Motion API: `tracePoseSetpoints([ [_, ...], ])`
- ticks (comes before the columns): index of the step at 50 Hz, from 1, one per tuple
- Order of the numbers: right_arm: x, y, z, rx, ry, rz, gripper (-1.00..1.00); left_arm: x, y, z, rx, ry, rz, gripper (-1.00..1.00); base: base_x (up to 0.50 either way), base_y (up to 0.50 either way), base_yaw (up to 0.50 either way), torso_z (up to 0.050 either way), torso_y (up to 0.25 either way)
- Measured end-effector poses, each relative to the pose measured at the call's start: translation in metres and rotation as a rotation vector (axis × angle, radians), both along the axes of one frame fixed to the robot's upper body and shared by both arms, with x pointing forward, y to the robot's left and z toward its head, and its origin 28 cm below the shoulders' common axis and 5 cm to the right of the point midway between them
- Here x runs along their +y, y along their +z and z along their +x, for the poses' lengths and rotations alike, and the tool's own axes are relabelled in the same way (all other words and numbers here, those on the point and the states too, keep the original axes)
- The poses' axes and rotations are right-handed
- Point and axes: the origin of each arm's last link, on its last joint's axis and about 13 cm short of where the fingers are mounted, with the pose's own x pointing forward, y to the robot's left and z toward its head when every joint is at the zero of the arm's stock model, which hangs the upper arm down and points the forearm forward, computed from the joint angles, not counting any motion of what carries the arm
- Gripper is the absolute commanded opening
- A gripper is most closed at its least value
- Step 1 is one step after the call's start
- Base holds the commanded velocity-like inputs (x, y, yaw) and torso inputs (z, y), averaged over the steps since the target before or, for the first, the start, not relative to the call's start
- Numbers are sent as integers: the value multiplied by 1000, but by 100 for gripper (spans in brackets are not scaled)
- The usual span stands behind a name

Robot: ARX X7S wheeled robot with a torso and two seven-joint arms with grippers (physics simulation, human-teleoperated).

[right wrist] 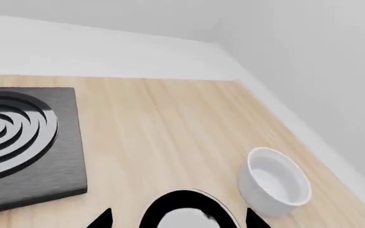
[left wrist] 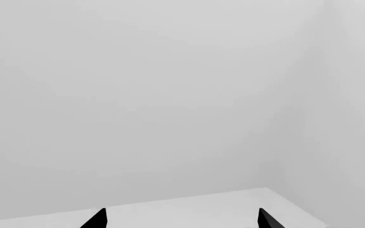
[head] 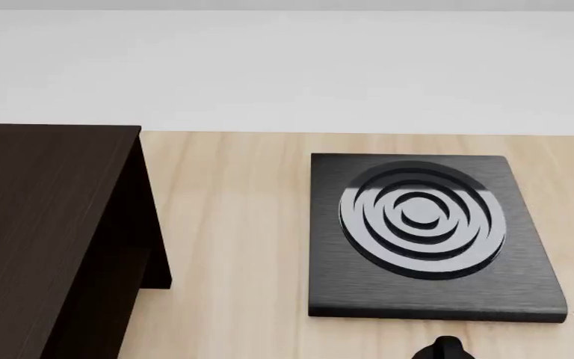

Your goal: Put the frying pan under the cabinet shelf.

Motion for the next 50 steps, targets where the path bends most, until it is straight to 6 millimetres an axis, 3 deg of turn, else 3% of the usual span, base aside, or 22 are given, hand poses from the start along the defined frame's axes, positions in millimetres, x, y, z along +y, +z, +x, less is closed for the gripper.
tracePoseSetpoints([
  [29, -16, 14, -11, 194, -8, 84, 100, -1, -1, 2, 10, 4, -4, 100, 0, 0, 0, 0, 0],
  [50, -31, 0, -22, 354, -3, 159, 100, -1, 1, 3, 11, -2, -4, 100, 0, 0, 0, 0, 0],
])
